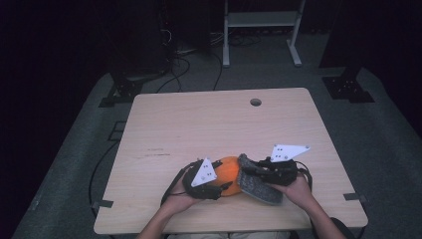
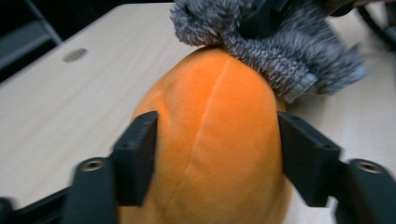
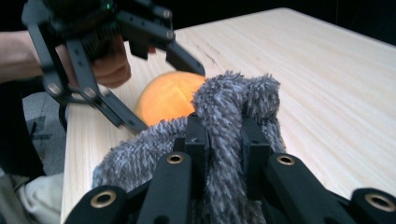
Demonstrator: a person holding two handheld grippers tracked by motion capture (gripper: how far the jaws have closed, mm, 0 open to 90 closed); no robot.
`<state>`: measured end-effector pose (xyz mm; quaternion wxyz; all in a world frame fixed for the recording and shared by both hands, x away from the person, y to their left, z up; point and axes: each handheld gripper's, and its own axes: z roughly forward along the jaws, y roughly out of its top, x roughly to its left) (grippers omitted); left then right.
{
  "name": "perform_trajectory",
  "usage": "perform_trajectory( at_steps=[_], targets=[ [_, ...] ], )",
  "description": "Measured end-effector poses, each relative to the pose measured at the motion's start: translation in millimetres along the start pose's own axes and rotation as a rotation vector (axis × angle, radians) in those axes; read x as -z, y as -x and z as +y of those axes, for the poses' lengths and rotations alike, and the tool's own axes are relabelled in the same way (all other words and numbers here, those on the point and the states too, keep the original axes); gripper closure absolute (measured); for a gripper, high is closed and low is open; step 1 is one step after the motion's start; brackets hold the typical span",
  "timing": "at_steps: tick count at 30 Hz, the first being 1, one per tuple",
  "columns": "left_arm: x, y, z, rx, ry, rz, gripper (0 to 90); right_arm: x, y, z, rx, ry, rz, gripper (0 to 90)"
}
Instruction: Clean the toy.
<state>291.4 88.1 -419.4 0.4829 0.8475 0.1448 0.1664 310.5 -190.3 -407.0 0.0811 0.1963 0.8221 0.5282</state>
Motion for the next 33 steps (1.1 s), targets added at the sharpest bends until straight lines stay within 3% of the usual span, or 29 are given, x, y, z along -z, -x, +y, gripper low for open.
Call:
perform_trajectory(
  at_steps=[3,6,9,11,13,15,17,19,20,21,24,27,29,31,33],
  targets=[
    [4.2,-13.0,-2.1,0.131,0.036,-0.022,19.7,1.3,-1.1,-3.6,-0.005,-0.018,0.005,76.6],
    [2.3,-18.7,-8.5,0.185,0.027,-0.054,21.2,2.6,-4.4,-6.1,0.001,-0.026,0.028,76.6],
    [-0.1,-12.9,-10.4,0.134,-0.002,-0.094,30.2,2.6,-11.2,-1.1,0.023,-0.014,0.058,76.5],
    [0.4,-7.5,-9.2,0.084,-0.021,-0.11,32.4,4.3,-11.7,4.3,0.031,0.016,0.047,76.5],
    [2.5,-5.8,-8.5,0.063,-0.025,-0.119,31.7,5.9,-6.7,6.3,0.023,0.017,0.033,76.6],
    [5.5,-9.4,-8.3,0.102,0.005,-0.144,26.7,3.7,-4.0,1.9,0.013,-0.024,0.039,76.5],
    [7.4,-16.7,-7.4,0.184,0.027,-0.136,18.8,1.7,-6.2,-3.6,0.01,-0.052,0.065,76.5],
    [3.1,-23.2,-8.4,0.252,-0.005,-0.145,10.1,2.2,-10.4,-5.5,0.011,-0.055,0.119,76.5],
    [0.3,-23.4,-10.4,0.266,-0.014,-0.16,10.0,1.8,-13.1,-5.4,0.019,-0.05,0.137,76.4],
    [-2.0,-21.3,-12.5,0.261,-0.024,-0.174,12.8,1.0,-15.8,-4.6,0.027,-0.046,0.149,76.4],
    [-3.0,-9.2,-12.0,0.158,-0.042,-0.159,27.5,-2.2,-16.8,-1.2,0.046,-0.047,0.143,76.5],
    [-1.0,-4.5,-9.6,0.098,-0.052,-0.171,31.2,0.9,-10.2,-1.4,0.023,-0.033,0.104,76.4],
    [0.2,-4.5,-9.1,0.098,-0.042,-0.196,30.7,4.8,-5.7,-3.4,0.011,-0.041,0.081,76.4],
    [0.5,-8.2,-7.5,0.143,-0.023,-0.202,24.5,6.3,-4.1,-7.1,0.012,-0.065,0.07,76.4],
    [-3.2,-11.7,-6.8,0.196,-0.049,-0.191,14.7,6.9,-7.7,-9.4,0.017,-0.072,0.107,76.4]
  ],
)
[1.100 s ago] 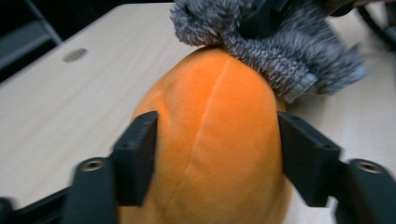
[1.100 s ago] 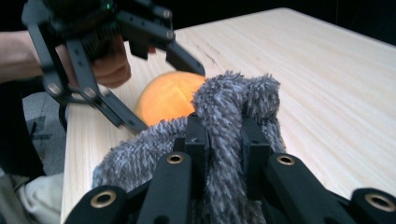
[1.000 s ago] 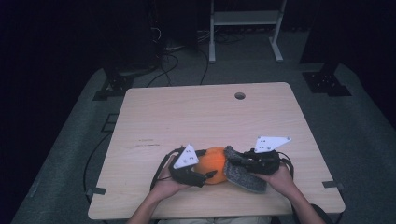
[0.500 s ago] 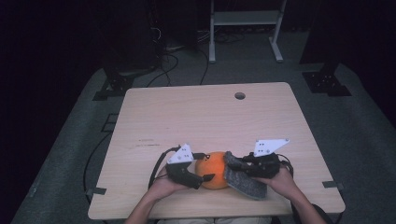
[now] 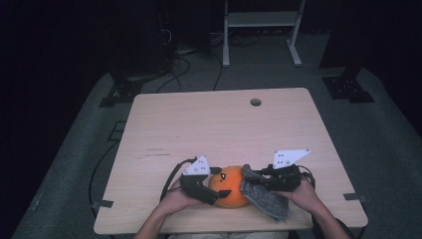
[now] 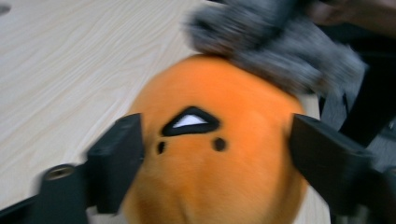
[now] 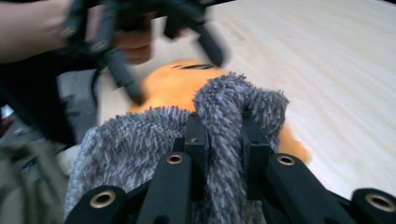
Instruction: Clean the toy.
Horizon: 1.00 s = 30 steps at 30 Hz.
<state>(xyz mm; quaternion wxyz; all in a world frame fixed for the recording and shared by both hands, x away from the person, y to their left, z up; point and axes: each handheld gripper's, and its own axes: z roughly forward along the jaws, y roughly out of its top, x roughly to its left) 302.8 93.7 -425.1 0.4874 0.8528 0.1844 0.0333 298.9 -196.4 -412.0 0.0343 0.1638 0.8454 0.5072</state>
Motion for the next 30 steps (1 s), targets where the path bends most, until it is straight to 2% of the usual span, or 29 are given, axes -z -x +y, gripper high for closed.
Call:
perform_trajectory(
  at_steps=[1,2,3,4,6,9,12,14,16,18,19,21,22,23,25,27,28,30],
  targets=[
    [-2.3,-1.0,-0.7,0.009,-0.019,-0.005,11.5,-0.7,-3.0,0.2,0.013,0.002,0.016,76.3],
    [-3.9,0.6,-2.4,-0.009,-0.018,-0.003,14.3,-2.1,-5.8,1.3,0.014,0.015,0.043,76.3],
    [-4.8,4.1,-3.3,-0.046,-0.018,0.002,20.6,-5.1,-8.1,3.3,0.022,0.029,0.066,76.3],
    [-5.9,7.9,-2.7,-0.085,-0.034,0.01,24.7,-9.3,-9.9,6.0,0.037,0.031,0.064,76.3],
    [-4.5,12.6,-2.0,-0.135,-0.054,0.023,29.3,-16.7,-8.7,11.4,0.052,0.029,0.04,76.4],
    [-1.5,13.7,-4.8,-0.156,-0.053,0.009,32.2,-16.8,-0.2,14.3,0.027,0.046,-0.005,76.4],
    [-1.5,15.6,-5.1,-0.175,-0.047,-0.006,32.2,-10.6,8.8,8.7,0.0,0.035,-0.054,76.2],
    [-1.4,15.1,-3.1,-0.158,-0.034,-0.023,28.5,-5.0,12.5,1.0,-0.022,0.014,-0.065,76.2],
    [-2.7,12.5,0.8,-0.106,-0.015,-0.033,18.6,-1.5,9.7,-4.0,-0.024,0.01,-0.056,76.2],
    [-6.5,8.7,4.3,-0.051,-0.012,-0.023,10.3,-1.5,4.0,-3.8,-0.01,0.021,-0.031,76.1],
    [-8.8,7.4,5.3,-0.032,-0.017,-0.032,8.6,-2.9,1.0,-2.3,-0.004,0.032,-0.006,76.1],
    [-11.5,8.4,4.7,-0.044,-0.031,-0.031,9.9,-7.5,-5.0,1.4,0.022,0.035,0.019,75.9],
    [-10.9,10.5,3.2,-0.068,-0.033,-0.028,15.7,-8.9,-6.1,2.1,0.032,0.029,0.017,75.9],
    [-9.9,12.7,1.8,-0.096,-0.032,-0.02,21.5,-8.8,-4.9,1.6,0.034,0.025,0.018,75.9],
    [-9.1,15.6,0.8,-0.119,-0.036,-0.016,27.2,-5.1,0.6,-1.6,0.008,0.023,0.013,75.9],
    [-10.2,17.8,0.8,-0.134,-0.037,-0.015,29.0,-1.6,6.2,-5.2,-0.005,0.007,-0.021,75.8],
    [-10.2,18.4,1.0,-0.14,-0.04,-0.014,29.1,0.0,8.5,-7.4,-0.002,-0.015,-0.058,75.7],
    [-9.4,19.0,0.3,-0.15,-0.042,-0.015,28.9,1.9,15.2,-15.1,0.016,-0.09,-0.161,75.6]
  ],
)
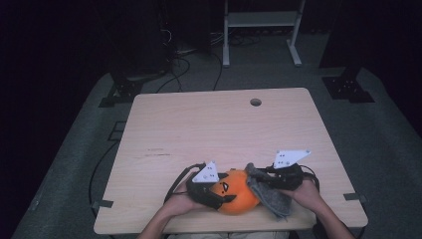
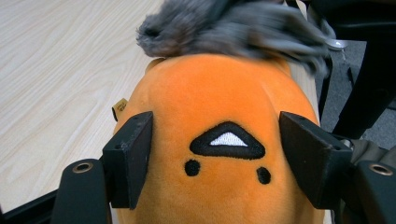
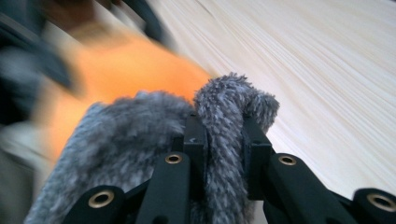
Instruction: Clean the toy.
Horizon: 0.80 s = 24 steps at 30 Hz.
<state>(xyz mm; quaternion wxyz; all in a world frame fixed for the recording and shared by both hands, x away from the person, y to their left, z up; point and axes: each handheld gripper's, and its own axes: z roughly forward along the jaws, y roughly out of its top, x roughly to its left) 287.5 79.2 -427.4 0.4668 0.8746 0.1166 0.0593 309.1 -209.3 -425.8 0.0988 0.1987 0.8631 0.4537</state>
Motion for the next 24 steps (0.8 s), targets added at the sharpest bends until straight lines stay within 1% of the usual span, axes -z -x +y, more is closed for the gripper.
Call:
perform_trajectory(
  at_steps=[1,2,4,5,6,8,10,12,14,17,21,24],
  targets=[
    [0.4,0.3,-0.5,0.0,0.002,0.001,28.7,1.4,8.1,-7.4,-0.029,-0.023,-0.033,75.4],
    [1.3,0.3,-1.1,0.001,0.002,0.002,28.6,3.7,13.1,-11.8,-0.058,-0.019,-0.037,75.3],
    [2.4,-0.3,-2.4,0.004,0.005,0.002,28.4,13.3,21.4,-19.0,-0.106,0.007,-0.052,75.0],
    [2.4,-0.7,-2.6,0.005,0.007,0.001,28.4,19.7,23.9,-21.2,-0.122,0.027,-0.063,74.9],
    [2.3,-1.0,-2.5,0.005,0.007,0.0,28.4,25.9,26.2,-23.6,-0.128,0.048,-0.072,74.8],
    [1.7,-0.7,-2.0,0.002,0.007,0.002,28.4,37.9,29.8,-28.5,-0.14,0.072,-0.105,74.6],
    [1.2,-0.1,-1.5,0.002,0.008,0.006,28.6,48.7,34.9,-36.0,-0.171,0.094,-0.13,74.2],
    [1.0,0.1,-1.6,0.002,0.011,0.009,29.3,57.4,40.7,-44.6,-0.2,0.101,-0.15,73.6],
    [0.6,-0.3,-1.5,0.007,0.015,0.01,29.6,62.6,44.4,-52.0,-0.226,0.103,-0.164,71.0],
    [0.0,-0.3,-1.3,0.008,0.02,0.013,29.9,66.1,47.2,-58.3,-0.242,0.101,-0.177,65.1],
    [0.0,-0.2,-1.2,0.008,0.023,0.015,30.5,68.2,50.1,-59.8,-0.256,0.117,-0.187,57.8],
    [0.1,-0.6,-1.4,0.013,0.027,0.014,30.8,66.6,51.0,-60.2,-0.262,0.106,-0.199,52.3]
  ],
)
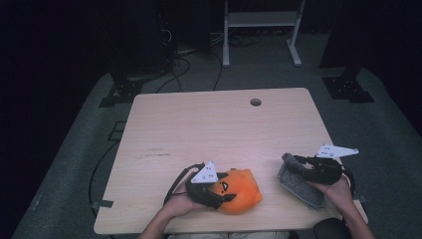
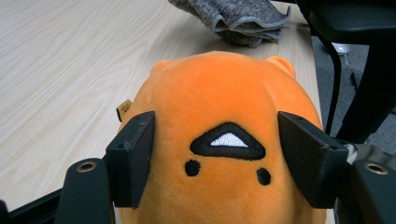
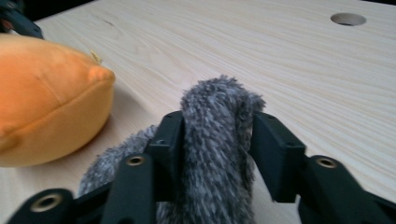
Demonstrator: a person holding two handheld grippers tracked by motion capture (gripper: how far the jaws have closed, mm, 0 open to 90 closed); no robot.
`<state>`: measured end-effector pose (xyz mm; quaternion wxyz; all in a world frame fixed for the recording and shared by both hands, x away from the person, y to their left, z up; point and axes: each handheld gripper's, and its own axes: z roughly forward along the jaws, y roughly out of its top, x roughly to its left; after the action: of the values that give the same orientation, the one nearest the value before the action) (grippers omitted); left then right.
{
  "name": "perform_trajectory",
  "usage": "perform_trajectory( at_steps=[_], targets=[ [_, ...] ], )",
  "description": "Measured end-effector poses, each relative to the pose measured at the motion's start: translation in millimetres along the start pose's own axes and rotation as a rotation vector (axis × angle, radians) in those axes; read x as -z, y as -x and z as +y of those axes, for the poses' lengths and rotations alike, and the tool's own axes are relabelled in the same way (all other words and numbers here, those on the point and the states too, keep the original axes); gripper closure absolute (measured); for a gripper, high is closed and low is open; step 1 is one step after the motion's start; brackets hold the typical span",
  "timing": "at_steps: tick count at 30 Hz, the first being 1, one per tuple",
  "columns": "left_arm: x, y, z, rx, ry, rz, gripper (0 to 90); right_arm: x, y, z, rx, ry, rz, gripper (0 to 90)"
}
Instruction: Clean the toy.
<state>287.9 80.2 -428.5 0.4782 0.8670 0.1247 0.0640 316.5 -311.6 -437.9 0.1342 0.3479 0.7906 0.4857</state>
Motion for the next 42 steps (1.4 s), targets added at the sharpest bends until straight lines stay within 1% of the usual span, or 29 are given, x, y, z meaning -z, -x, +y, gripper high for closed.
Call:
perform_trajectory(
  at_steps=[3,5,7,9,13,17,21,26,31,34,37,42],
  targets=[
    [0.2,0.4,0.3,-0.004,-0.001,0.002,31.0,-1.9,-1.9,0.7,0.015,-0.009,-0.013,49.1],
    [0.3,0.4,0.3,-0.006,-0.002,0.002,31.0,-1.9,-2.9,1.6,0.016,0.003,-0.01,48.0],
    [0.3,0.3,0.2,-0.005,0.0,0.001,30.9,-1.3,-3.3,2.8,0.02,0.021,-0.019,45.9],
    [0.3,0.1,0.2,-0.006,0.001,0.001,30.9,-0.8,-4.2,3.7,0.028,0.026,-0.028,45.9],
    [0.8,0.4,0.5,-0.009,0.007,0.006,31.9,-0.7,-5.0,3.9,0.033,0.039,-0.015,45.9],
    [1.1,1.2,1.6,-0.007,0.022,0.009,35.6,0.0,-6.3,3.7,0.031,0.043,-0.003,45.9],
    [1.6,2.7,3.8,-0.012,0.043,0.021,40.9,0.8,-6.7,3.7,0.03,0.054,0.01,45.5],
    [0.9,1.9,4.8,0.006,0.059,0.034,44.1,2.1,-7.2,4.5,0.027,0.068,0.021,45.0],
    [0.4,-2.8,6.9,0.019,0.066,0.069,45.9,2.7,-7.2,4.9,0.023,0.077,0.029,44.3],
    [1.4,-9.7,8.9,0.027,0.067,0.101,46.0,3.3,-6.7,4.9,0.015,0.081,0.033,44.1],
    [1.8,-17.6,10.0,0.038,0.069,0.142,46.1,4.0,-5.5,5.0,0.008,0.091,0.036,43.0],
    [0.3,-31.1,11.0,0.052,0.08,0.187,46.1,3.2,-4.4,4.9,-0.001,0.09,0.033,41.2]
  ],
)
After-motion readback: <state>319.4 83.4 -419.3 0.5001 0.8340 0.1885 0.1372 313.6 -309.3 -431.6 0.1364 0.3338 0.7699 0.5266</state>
